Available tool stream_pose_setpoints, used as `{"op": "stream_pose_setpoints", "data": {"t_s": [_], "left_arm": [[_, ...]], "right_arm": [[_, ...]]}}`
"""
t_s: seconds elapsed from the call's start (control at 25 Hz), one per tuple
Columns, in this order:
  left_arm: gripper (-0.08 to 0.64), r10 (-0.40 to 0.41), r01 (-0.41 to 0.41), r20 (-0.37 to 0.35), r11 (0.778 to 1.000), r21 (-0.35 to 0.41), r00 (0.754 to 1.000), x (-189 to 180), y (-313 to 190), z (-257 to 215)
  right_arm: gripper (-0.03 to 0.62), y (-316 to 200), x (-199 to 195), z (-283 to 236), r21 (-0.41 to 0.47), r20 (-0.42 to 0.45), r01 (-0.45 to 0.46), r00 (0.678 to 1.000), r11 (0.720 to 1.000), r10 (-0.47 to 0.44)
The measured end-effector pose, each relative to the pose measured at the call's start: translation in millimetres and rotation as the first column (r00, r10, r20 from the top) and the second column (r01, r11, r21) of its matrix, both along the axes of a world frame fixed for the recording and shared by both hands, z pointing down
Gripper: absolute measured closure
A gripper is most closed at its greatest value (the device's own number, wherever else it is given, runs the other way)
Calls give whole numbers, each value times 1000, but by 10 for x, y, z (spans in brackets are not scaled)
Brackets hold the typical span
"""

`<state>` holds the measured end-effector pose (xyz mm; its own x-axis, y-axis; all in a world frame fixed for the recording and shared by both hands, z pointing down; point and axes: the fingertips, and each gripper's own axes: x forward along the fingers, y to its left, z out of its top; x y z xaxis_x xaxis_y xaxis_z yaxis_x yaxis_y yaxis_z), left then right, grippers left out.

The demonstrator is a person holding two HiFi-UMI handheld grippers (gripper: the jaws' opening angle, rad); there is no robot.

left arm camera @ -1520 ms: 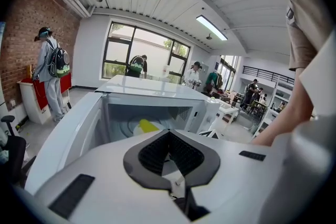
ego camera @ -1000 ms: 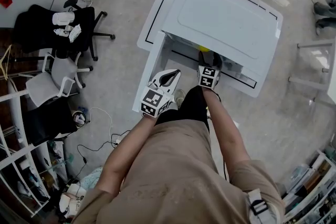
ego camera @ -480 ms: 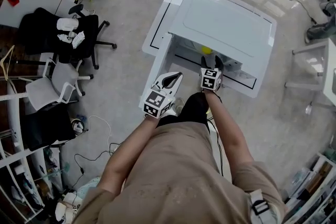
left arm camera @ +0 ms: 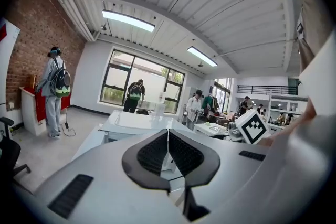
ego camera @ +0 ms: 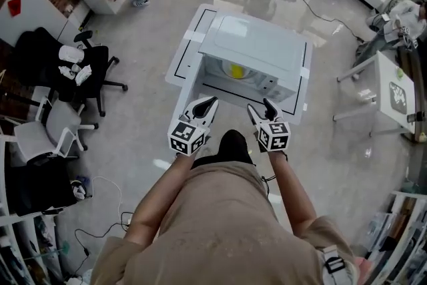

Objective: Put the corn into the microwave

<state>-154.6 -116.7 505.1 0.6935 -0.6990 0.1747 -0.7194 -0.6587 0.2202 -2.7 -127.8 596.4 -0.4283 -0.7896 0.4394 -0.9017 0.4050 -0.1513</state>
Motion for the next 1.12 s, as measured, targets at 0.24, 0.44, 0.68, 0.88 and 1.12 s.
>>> {"op": "stream_pose_setpoints", "data": {"t_s": [0.24, 0.44, 0.68, 0.88, 1.12], "left_arm": [[555, -32, 36, -41, 995, 95, 999, 110, 275, -525], [555, -70, 76, -42, 987, 139, 997, 390, 513, -807], [554, -176, 181, -48, 972, 147, 983, 861, 1056, -870], [554, -259, 265, -54, 949, 170, 964, 1279, 1685, -931], [555, -326, 326, -20, 939, 110, 945, 1736, 2379, -708]], "right_arm": [[314, 452, 485, -822, 137, 45, -15, 999, 990, 9], [314, 739, 888, -1374, 245, 51, -16, 999, 969, 4], [314, 1279, 1359, -1789, 357, 38, 80, 994, 931, -100], [314, 1721, 1761, -1817, 390, 17, 155, 984, 908, -175], [314, 2176, 2199, -1643, 349, 27, 235, 965, 907, -261]]}}
